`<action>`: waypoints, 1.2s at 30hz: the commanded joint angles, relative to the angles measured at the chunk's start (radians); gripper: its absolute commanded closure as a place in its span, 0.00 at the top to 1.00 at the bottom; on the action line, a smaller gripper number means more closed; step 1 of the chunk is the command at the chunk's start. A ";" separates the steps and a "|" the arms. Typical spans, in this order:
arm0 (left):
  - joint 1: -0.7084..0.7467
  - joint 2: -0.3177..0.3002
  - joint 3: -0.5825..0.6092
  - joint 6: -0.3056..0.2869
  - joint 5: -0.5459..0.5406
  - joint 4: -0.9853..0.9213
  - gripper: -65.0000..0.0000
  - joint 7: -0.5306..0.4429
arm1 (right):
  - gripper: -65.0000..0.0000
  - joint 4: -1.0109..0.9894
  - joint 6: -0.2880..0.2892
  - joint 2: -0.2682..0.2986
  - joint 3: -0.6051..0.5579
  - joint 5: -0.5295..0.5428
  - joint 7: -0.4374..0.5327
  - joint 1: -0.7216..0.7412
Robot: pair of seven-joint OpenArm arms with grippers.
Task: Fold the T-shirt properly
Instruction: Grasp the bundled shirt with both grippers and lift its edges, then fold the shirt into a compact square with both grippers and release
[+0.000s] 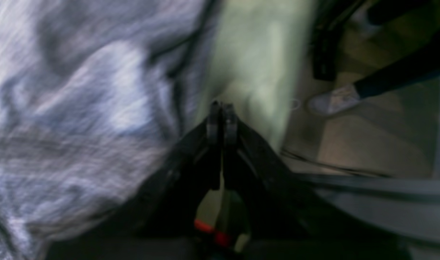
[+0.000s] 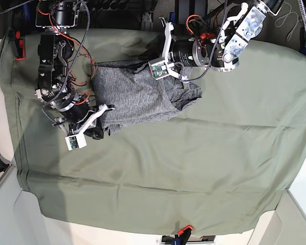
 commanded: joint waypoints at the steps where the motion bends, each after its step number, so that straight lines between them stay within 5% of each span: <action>1: -0.019 0.000 0.000 -0.008 -0.015 -0.003 0.00 -0.027 | 0.00 -0.011 0.018 0.004 -0.013 0.011 0.028 0.035; 13: -0.029 -0.014 0.000 -0.008 0.114 -0.114 0.00 -0.018 | 0.00 -0.116 0.087 0.004 -0.148 0.010 0.026 0.121; 21: -0.097 -0.090 -0.002 0.127 0.139 -0.114 0.00 -0.017 | 0.00 -0.114 0.087 0.035 -0.167 0.050 -0.053 0.112; 29: -0.189 -0.092 -0.002 0.130 0.201 -0.138 0.00 -0.029 | 0.00 -0.114 0.086 0.081 -0.166 0.121 -0.093 0.105; 36: -0.328 -0.091 -0.002 0.129 0.231 -0.315 0.00 -0.147 | 0.00 -0.101 0.087 0.080 -0.166 0.214 -0.095 0.050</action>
